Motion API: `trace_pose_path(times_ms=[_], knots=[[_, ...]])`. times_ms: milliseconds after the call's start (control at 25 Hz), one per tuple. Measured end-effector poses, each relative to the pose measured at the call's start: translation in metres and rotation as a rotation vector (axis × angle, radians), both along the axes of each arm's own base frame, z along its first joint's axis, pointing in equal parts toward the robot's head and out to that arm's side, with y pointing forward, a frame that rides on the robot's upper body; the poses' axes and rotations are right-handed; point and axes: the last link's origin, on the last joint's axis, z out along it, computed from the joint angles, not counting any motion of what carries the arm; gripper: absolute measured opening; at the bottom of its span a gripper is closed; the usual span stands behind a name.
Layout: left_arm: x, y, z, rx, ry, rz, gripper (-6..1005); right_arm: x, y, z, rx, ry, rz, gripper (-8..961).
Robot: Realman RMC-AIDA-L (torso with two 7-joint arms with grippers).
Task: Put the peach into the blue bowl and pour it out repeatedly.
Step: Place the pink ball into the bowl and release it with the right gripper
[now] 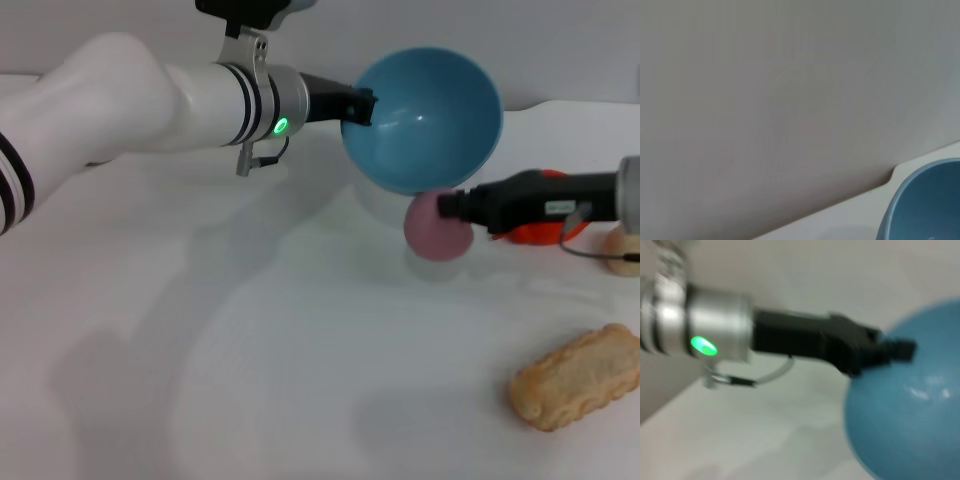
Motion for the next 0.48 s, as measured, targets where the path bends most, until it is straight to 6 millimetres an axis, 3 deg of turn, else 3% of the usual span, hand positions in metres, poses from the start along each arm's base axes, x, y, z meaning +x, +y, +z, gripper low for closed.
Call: trace_pose_path(times_ms=[280, 480], knots=[[-0.002, -0.008, -0.01, -0.042, 0.043, -0.023, -1, -0.032, 0.001, 0.051, 0.053, 0.098, 0.136, 42], [0.002, -0.012, -0.017, -0.068, 0.06, -0.046, -1, -0.038, 0.006, 0.068, 0.107, 0.117, 0.153, 42]])
